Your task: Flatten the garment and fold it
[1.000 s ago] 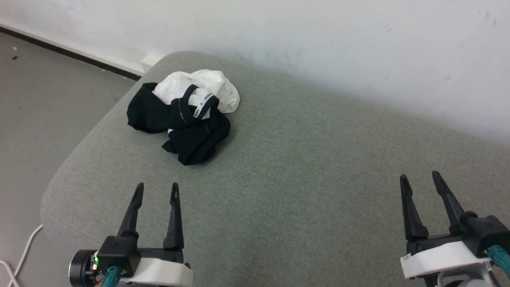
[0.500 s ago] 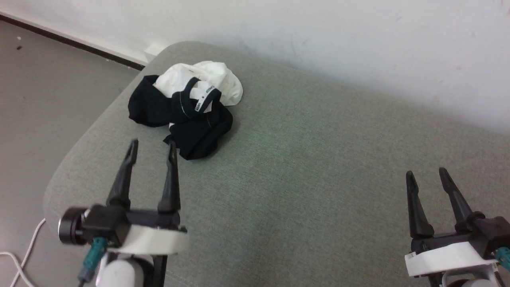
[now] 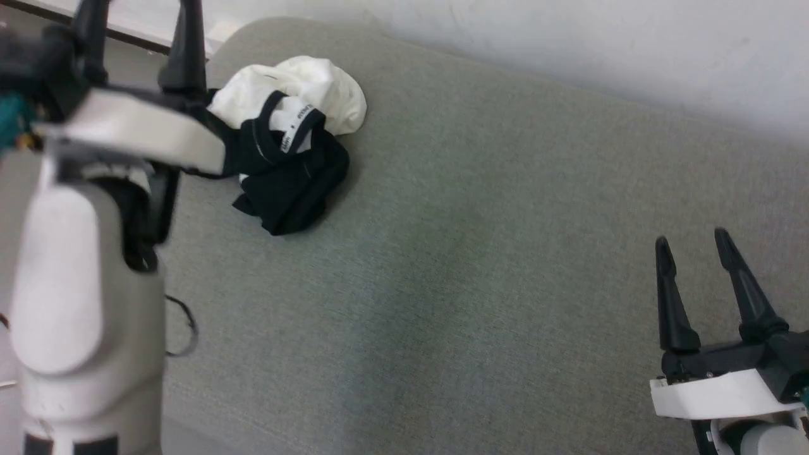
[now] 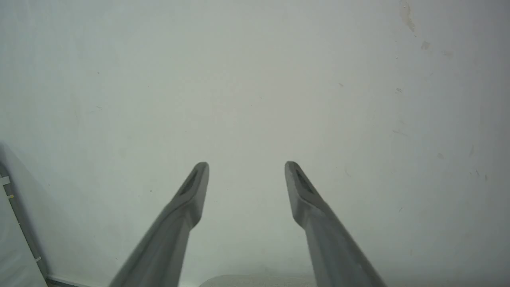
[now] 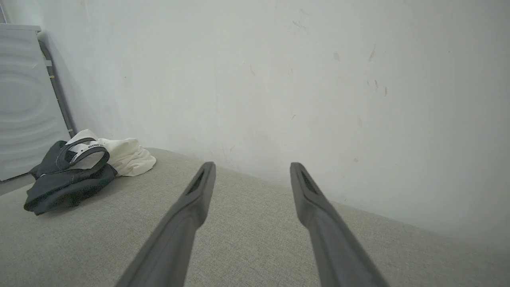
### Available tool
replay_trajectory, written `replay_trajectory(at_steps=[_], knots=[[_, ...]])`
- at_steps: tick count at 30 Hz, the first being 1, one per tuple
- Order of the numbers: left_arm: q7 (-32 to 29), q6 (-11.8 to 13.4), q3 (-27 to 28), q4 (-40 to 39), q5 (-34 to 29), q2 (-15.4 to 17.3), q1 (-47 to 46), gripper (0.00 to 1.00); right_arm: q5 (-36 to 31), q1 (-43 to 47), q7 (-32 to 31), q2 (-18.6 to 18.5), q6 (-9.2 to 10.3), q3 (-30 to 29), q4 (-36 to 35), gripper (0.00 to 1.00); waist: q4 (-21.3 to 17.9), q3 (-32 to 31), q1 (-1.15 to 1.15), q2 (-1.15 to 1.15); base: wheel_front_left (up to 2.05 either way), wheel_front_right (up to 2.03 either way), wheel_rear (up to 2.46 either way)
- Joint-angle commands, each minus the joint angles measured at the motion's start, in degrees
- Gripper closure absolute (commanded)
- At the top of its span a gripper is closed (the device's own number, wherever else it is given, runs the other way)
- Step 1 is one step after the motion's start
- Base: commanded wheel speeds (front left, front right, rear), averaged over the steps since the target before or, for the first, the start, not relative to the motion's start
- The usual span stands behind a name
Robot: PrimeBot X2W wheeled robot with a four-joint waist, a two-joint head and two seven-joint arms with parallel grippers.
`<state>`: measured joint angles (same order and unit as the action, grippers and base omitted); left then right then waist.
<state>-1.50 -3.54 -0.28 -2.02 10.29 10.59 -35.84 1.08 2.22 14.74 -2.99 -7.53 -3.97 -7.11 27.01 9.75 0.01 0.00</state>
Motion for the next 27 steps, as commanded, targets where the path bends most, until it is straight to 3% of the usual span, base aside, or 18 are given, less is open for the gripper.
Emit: replay_trajectory(at_steps=[1,6,13,22,27], knots=[[-2.91,-1.12,0.21,2.96,1.04,1.62,-4.03,0.00,-1.18,-1.38,0.26,0.12,0.04,0.62,-1.63,0.00,-2.94,5.46,-0.01,0.00,0.00,0.00,0.00],[-11.75,-2.96,-1.12,11.37,3.06,6.92,-11.56,0.00,-3.18,-3.47,-0.42,0.12,0.04,2.45,-5.59,0.00,-6.42,11.04,-0.01,0.00,0.00,0.00,0.00],[-20.67,-3.79,-2.99,21.55,7.49,13.35,-15.15,0.00,-4.19,-5.62,-1.70,-0.49,0.04,4.94,-12.88,0.00,-10.36,17.46,-0.01,0.00,0.00,0.00,0.00],[-29.61,-3.85,-4.85,31.24,11.07,15.67,-15.39,0.00,-4.58,-5.94,-4.47,-2.71,0.04,5.29,-18.08,0.00,-12.56,22.78,-0.01,0.00,0.00,0.00,0.00],[-33.43,-1.85,-3.97,34.84,12.56,15.41,-14.82,0.00,-4.48,-5.47,-5.61,-3.48,0.04,5.12,-20.11,0.00,-13.91,24.29,-0.01,0.00,0.00,0.00,0.00]])
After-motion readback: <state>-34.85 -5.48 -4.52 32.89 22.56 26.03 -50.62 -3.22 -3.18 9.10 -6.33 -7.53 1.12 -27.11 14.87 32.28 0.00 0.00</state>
